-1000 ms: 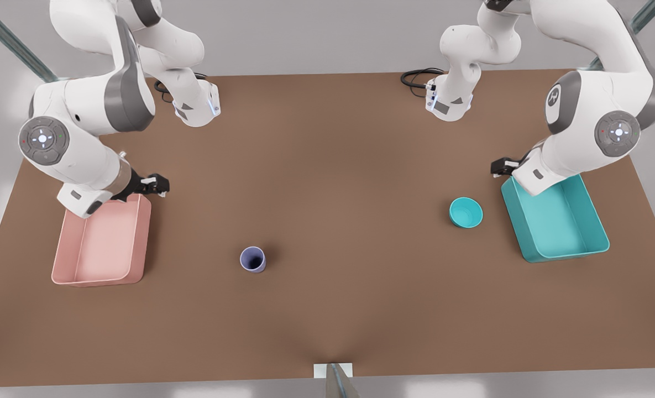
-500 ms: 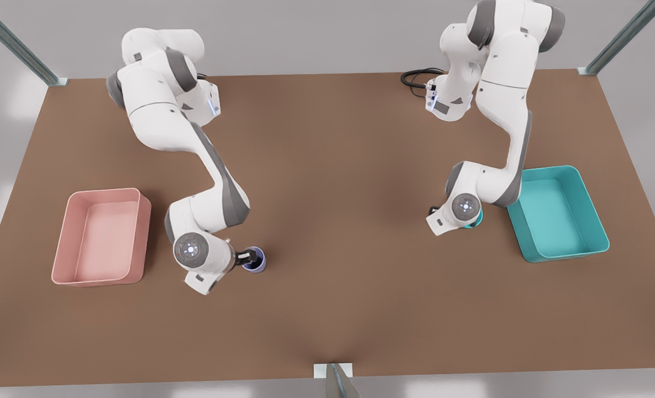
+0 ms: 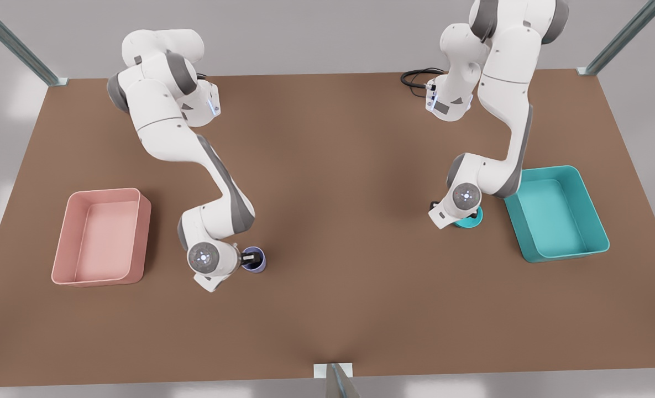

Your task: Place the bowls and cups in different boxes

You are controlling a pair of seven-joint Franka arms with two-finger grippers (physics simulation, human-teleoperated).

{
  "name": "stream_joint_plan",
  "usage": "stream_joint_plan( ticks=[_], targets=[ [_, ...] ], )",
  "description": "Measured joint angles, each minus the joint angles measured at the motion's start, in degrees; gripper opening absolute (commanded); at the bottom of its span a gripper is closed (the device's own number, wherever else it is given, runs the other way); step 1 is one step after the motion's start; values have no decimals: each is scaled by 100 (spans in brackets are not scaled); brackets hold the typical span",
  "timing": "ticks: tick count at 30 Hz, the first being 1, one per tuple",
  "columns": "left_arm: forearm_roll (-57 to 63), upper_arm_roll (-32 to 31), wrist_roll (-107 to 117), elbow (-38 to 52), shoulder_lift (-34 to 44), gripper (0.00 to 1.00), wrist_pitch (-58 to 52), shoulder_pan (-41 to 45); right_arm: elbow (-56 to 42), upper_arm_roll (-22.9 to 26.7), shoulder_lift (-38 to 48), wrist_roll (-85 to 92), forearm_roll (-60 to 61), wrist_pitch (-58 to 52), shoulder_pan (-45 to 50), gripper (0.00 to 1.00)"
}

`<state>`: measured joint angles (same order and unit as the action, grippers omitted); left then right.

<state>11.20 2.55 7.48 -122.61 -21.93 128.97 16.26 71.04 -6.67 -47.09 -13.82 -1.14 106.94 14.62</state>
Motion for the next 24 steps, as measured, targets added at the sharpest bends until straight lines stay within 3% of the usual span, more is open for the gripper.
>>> stream_joint_plan(
  ticks=[4,6,7,10,12,18,19,20,21,24],
  targets=[
    [17,0,134,6,-145,95,227,17,236,0,-72,-78,3,237,-24,100],
    [33,0,197,13,-167,58,325,23,264,0,-125,-112,1,343,-25,97],
    [50,0,235,15,-171,45,362,20,267,0,-147,-127,0,390,-23,90],
    [115,5,357,31,-175,44,430,19,265,0,-170,-162,11,494,-21,45],
    [139,67,387,43,-175,44,460,23,254,1,-166,-163,42,531,-21,23],
    [240,233,462,52,-176,46,505,45,213,-33,-59,-132,54,531,-138,21],
    [252,239,473,52,-187,42,509,45,221,-39,82,-98,75,468,-186,21],
    [265,243,487,51,-192,26,508,46,233,-39,299,-42,114,364,-271,21],
    [286,244,510,51,-192,21,504,49,247,-38,585,43,145,213,-394,21],
    [314,246,580,91,-124,21,427,78,260,-5,1332,453,173,-350,-1007,21]
  ],
)
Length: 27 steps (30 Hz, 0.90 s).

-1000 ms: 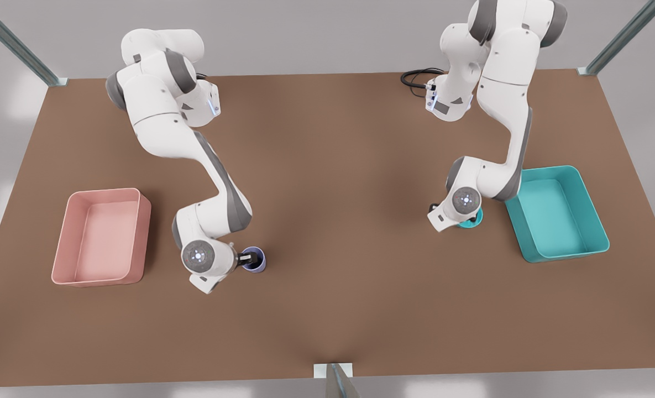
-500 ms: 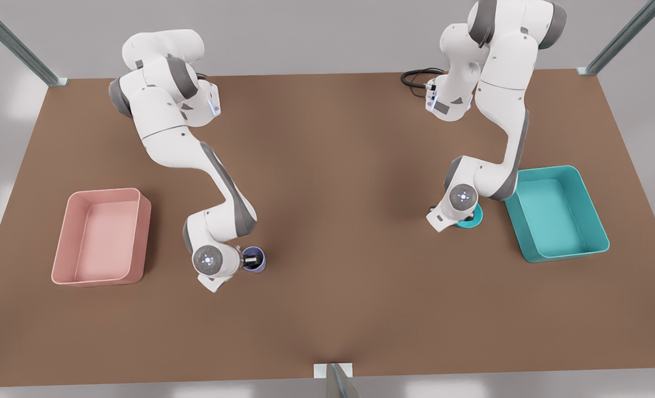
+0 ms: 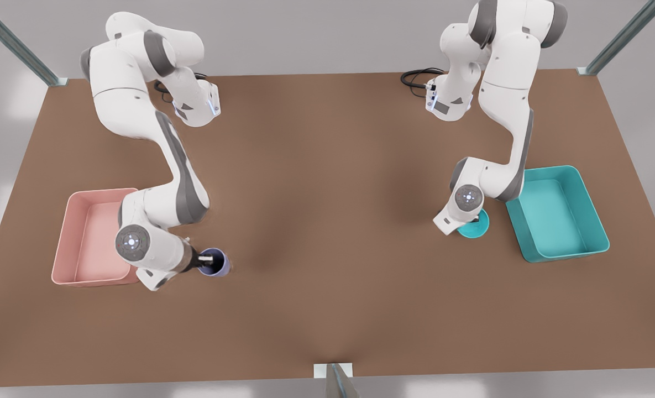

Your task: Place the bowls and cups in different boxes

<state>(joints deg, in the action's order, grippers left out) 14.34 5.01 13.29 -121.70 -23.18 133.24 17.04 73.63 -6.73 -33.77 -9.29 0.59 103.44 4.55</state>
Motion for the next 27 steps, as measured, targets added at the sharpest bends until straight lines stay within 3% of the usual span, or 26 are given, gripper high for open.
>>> stream_joint_plan(
  ticks=[5,10,14,20,21,22,23,26,27],
  targets=[
    [62,4,78,586,813,21,-751,-128,-65,45,233,1023,-337,-582,-1321,21],
    [5,121,-76,1700,1244,21,-1880,-1666,-71,58,-259,2114,-580,-296,-2262,21],
    [-124,630,-464,1564,811,21,-2069,-1989,-55,123,-759,2944,-656,281,-2722,21],
    [-327,741,-899,1342,-44,21,-1563,-2199,61,129,-1110,3955,-681,977,-2897,21],
    [-348,744,-958,1340,-142,21,-1467,-2229,80,129,-1116,4088,-689,1044,-2888,70],
    [-373,745,-1014,1347,-205,21,-1383,-2245,111,128,-1122,4208,-699,1105,-2882,100],
    [-413,746,-1068,1352,-238,24,-1313,-2252,129,127,-1127,4312,-728,1162,-2881,100],
    [-495,746,-1220,1357,-275,71,-1163,-2253,145,120,-1111,4542,-859,1304,-2878,100],
    [-511,746,-1265,1365,-272,92,-1133,-2251,142,115,-1094,4620,-865,1324,-2875,100]
  ],
)
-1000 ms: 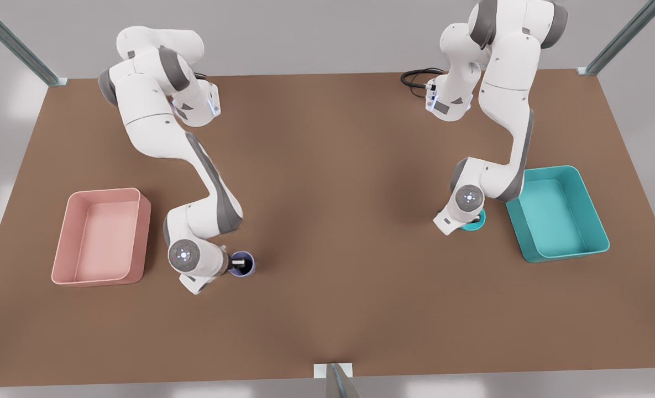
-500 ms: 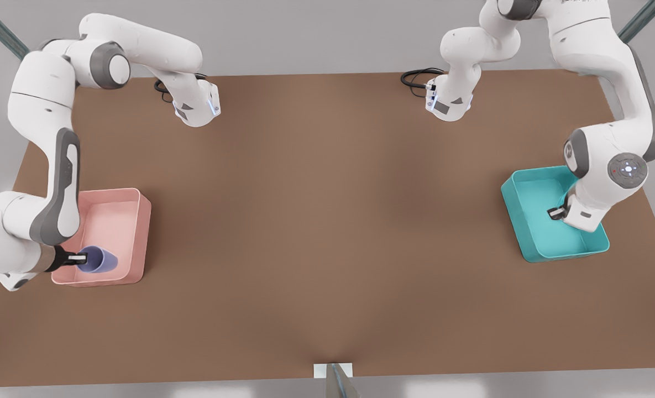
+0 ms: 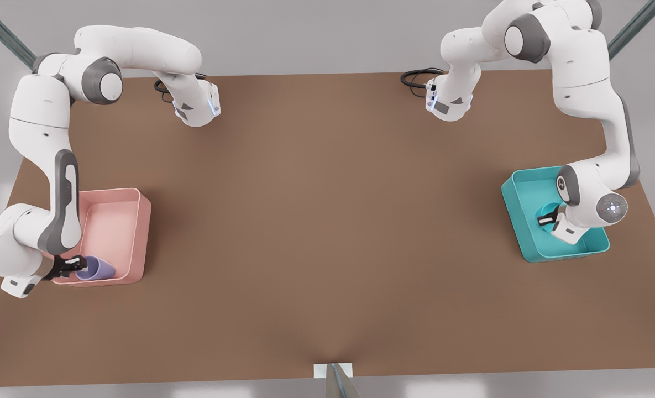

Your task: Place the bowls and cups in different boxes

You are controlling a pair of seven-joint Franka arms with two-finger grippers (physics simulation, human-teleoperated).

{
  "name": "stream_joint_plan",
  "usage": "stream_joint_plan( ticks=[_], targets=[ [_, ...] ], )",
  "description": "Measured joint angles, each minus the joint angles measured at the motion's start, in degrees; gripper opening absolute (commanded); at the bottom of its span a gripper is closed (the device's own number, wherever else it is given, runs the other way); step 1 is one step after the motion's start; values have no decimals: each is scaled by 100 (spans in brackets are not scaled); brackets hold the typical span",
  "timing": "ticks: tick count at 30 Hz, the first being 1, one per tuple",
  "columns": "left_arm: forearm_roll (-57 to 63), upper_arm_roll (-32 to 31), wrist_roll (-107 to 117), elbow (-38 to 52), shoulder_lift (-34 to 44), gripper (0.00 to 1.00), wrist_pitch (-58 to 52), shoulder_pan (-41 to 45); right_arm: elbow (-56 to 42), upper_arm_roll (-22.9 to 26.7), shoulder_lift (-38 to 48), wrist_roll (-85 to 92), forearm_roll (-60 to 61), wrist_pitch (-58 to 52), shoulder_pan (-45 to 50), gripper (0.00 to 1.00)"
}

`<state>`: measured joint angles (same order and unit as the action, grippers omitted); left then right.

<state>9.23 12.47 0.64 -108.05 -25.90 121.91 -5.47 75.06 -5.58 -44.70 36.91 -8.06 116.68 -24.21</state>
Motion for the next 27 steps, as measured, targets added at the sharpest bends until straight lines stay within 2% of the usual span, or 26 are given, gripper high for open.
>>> stream_joint_plan(
  ticks=[1,5,8,12,16,18,21,27],
  targets=[
    [-34,-19,-46,21,99,100,-25,16,-2,-7,16,81,6,7,1,100],
    [-612,-577,-167,1476,1170,100,-1442,397,-23,-55,331,409,95,-256,48,99],
    [-815,-954,-148,1862,1847,100,-2382,1241,-407,-99,613,564,213,-894,530,99],
    [-842,-1189,-117,2301,1791,100,-3216,1440,-939,-81,928,21,-82,-2258,2030,100],
    [-546,-1493,-90,2833,1830,100,-4022,1263,-1280,-146,1785,-606,-327,-3379,2576,100],
    [-476,-1513,-79,2870,1842,100,-4305,1288,-951,-54,2397,-923,-341,-3786,2749,100],
    [-425,-1489,-64,2882,1845,100,-4605,1246,59,37,3214,-1412,-289,-3974,2848,100],
    [-402,-1474,-41,2884,1845,100,-4945,1166,559,147,3546,-2184,-156,-3936,2860,100]
  ],
)
